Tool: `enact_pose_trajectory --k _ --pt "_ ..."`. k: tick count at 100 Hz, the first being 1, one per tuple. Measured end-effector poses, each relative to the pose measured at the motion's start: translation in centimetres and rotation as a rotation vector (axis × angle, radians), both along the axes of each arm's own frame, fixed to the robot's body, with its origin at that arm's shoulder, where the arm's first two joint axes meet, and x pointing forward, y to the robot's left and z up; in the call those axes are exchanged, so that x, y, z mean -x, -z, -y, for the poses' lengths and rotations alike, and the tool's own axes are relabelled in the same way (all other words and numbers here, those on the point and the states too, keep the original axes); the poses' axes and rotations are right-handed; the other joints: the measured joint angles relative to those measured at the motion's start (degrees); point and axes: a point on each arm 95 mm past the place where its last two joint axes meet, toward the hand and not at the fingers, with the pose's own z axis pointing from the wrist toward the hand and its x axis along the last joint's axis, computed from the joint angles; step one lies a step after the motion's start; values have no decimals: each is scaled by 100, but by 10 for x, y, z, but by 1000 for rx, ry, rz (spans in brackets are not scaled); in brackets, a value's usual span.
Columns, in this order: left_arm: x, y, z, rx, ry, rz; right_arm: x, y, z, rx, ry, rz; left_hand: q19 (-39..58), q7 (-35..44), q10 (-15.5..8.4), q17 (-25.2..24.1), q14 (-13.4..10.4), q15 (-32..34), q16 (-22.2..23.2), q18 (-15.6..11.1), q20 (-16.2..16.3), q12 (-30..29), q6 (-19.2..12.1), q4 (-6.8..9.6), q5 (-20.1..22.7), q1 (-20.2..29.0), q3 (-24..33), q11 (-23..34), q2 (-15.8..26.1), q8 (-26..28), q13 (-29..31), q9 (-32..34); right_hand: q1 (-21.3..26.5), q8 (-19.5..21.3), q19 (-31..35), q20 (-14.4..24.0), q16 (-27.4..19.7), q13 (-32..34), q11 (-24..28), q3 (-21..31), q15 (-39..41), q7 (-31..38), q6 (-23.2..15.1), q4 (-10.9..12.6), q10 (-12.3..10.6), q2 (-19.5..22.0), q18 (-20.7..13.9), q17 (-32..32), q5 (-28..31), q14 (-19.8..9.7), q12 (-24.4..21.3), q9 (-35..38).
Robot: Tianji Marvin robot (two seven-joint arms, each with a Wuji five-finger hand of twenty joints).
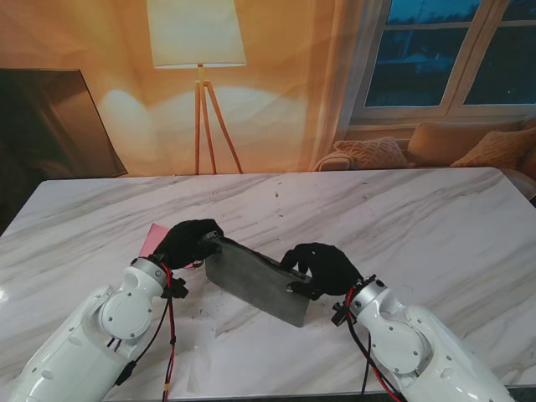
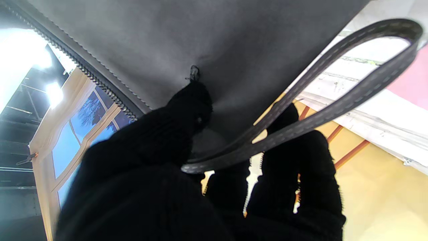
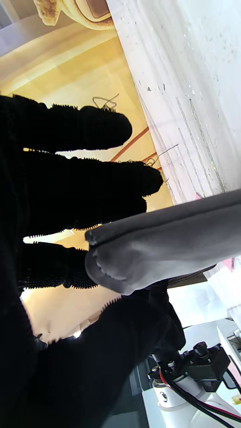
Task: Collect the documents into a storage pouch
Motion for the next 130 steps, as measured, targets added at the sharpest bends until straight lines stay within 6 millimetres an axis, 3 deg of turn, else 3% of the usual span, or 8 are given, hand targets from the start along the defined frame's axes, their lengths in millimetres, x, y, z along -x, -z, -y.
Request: enact_pose_trajectory --k 35,47,49,73,94,113,130 --pt "2 -2 -1 5 -20 33 1 2 12 78 -21 28 0 0 -59 0 0 2 0 0 0 0 -64 -1 0 -2 0 0 0 5 0 2 -113 78 -46 20 0 0 -193 -91 -4 -172 70 2 22 157 60 -62 207 16 -25 0" --pt "3 -2 -2 8 -28 39 2 1 15 90 -20 25 0 0 -59 0 0 2 0 0 0 0 -69 -3 1 -2 0 0 0 18 0 2 -111 264 -48 56 0 0 -298 -91 -84 -10 70 -62 81 -9 65 -63 300 16 -87 9" --pt "3 -2 -2 9 -30 40 2 1 16 93 -19 25 0 0 -59 0 0 2 0 0 0 0 -77 -61 1 -2 0 0 0 22 0 2 -108 278 -49 57 0 0 -305 -91 -85 33 70 -62 85 -34 66 -60 332 16 -87 24" --pt "4 -2 -1 24 -48 43 3 3 19 119 -21 11 0 0 -68 0 0 8 0 0 0 0 -130 -63 1 -2 0 0 0 66 0 3 -86 462 423 128 0 1005 -24 -27 152 324 78 -180 28 -297 141 785 501 115 -140 1458" --pt "4 -2 -1 36 -53 46 3 8 15 92 1 -29 0 0 -115 0 0 11 0 0 0 0 -132 -63 1 -2 -2 1 0 83 0 3 107 546 915 41 -138 1618 -3 33 209 478 147 -180 27 -368 178 1369 581 233 -341 2084" --pt "2 -2 0 49 -52 43 3 12 7 86 -4 -32 0 1 -116 -1 0 12 0 0 0 1 -132 -63 1 -1 0 2 -2 92 0 2 969 -317 1379 -281 -273 2193 103 335 507 526 150 -212 -82 -374 195 1959 1044 243 -442 2669" --pt "-1 -3 1 64 -58 45 2 12 5 73 28 9 0 1 -119 -1 0 12 0 0 0 2 -132 -63 1 0 1 2 -2 95 0 3 1355 -968 1498 -496 -645 2343 -74 335 642 534 545 -241 -46 -497 207 2258 1433 248 -512 2804"
